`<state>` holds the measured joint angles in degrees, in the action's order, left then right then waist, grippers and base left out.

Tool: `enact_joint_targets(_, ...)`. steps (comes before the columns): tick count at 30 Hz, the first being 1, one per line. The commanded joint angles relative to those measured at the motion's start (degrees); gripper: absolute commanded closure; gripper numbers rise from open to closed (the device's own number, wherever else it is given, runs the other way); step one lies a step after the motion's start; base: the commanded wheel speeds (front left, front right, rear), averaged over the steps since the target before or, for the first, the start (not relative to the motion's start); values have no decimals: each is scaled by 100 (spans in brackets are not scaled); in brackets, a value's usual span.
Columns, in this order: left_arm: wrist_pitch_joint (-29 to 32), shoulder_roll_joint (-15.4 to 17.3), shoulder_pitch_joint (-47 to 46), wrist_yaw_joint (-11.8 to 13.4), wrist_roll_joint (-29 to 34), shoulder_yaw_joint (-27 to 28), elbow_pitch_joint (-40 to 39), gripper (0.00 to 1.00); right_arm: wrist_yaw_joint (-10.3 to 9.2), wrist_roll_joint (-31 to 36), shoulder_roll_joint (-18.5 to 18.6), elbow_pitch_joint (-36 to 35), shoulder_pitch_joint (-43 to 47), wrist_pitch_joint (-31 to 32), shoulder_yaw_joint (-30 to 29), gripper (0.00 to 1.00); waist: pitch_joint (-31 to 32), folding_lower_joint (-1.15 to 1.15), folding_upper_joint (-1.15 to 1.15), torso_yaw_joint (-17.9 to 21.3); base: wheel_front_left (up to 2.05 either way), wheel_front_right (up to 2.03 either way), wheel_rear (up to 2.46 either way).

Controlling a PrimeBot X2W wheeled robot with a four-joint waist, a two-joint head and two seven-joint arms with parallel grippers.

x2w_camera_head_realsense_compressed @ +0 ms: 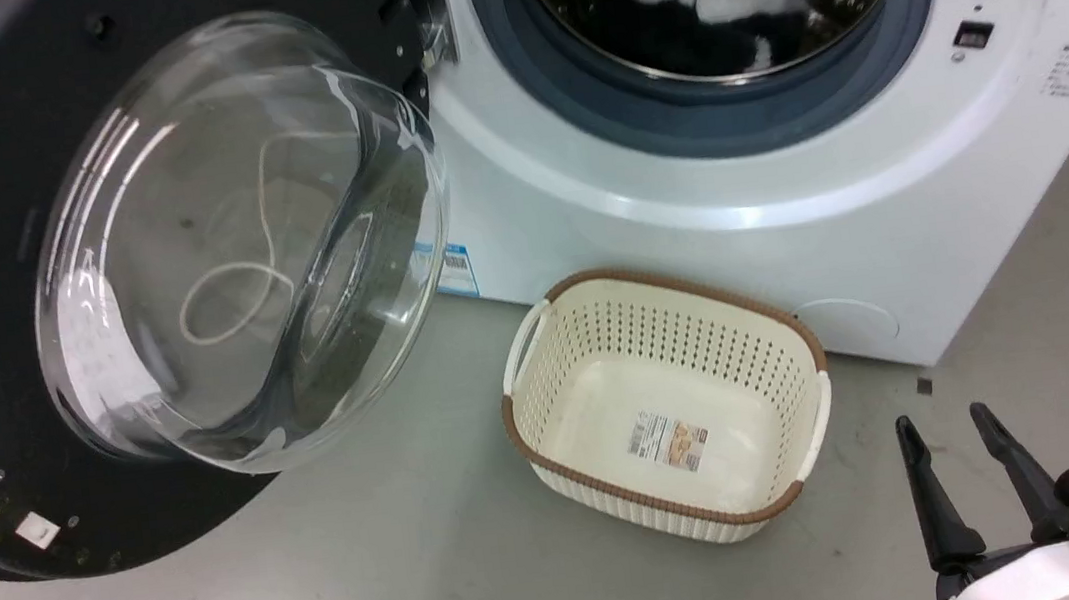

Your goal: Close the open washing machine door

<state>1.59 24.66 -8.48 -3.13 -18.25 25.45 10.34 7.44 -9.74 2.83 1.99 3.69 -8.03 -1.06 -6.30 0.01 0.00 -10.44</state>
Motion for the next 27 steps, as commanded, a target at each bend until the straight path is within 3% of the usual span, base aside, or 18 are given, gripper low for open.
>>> enact_joint_targets(1, 52, 148, -115, -61, -23, -56, 117, 100, 3, -46, 3, -36, -75, -46, -14, 0, -75, -1, 0, -13, 0, 0, 0)
enact_joint_targets(6, 291, 434, -240, -168, -430, -498, 337, 100, 3, -90, 3, -70, -95, -59, -3, 0, -165, -1, 0, -37, 0, 0, 0)
enact_joint_targets(10, 566, 792, -87, -197, -1217, -1110, 123, 100, 3, -140, 3, -72, -95, -88, -11, 0, -176, -1, 0, -88, 0, 0, 0)
enact_joint_targets(20, 1205, 1839, 416, -260, -3228, -2688, -1201, 100, 4, -387, 4, 79, -47, -248, -137, 0, -26, -1, 0, -340, 0, 0, 0)
enact_joint_targets(27, 1161, 2017, 210, -304, -3843, -3612, -2000, 100, 4, -515, 4, 192, -102, -376, -298, 0, 45, -1, 0, -360, 0, 0, 0)
